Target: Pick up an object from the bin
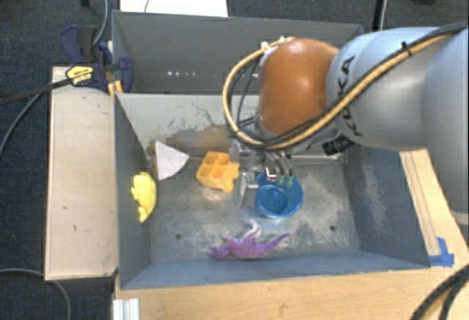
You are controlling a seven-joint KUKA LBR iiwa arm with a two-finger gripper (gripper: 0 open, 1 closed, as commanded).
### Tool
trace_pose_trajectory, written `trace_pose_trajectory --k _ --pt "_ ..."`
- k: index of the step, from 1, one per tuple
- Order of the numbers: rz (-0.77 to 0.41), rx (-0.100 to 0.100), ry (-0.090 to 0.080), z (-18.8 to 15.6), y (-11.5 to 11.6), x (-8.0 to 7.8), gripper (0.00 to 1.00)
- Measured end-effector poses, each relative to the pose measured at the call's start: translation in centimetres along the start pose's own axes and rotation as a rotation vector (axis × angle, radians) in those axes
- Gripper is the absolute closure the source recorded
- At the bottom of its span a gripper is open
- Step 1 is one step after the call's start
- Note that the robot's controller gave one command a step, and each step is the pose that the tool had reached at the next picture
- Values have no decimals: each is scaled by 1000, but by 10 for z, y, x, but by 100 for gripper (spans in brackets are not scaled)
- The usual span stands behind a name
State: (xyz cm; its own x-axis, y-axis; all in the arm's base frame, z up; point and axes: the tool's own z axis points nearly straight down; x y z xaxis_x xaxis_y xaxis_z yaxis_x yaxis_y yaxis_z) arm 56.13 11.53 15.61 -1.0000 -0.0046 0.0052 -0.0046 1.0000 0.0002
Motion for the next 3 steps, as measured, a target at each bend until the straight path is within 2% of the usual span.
trace_pose_trajectory --k 1,2,3 --pt "3 -1 -8 -5 0 -2 0" --pt "23 -2 -15 33 16 -13 0" --pt "88 -2 -8 66 34 -15 0"
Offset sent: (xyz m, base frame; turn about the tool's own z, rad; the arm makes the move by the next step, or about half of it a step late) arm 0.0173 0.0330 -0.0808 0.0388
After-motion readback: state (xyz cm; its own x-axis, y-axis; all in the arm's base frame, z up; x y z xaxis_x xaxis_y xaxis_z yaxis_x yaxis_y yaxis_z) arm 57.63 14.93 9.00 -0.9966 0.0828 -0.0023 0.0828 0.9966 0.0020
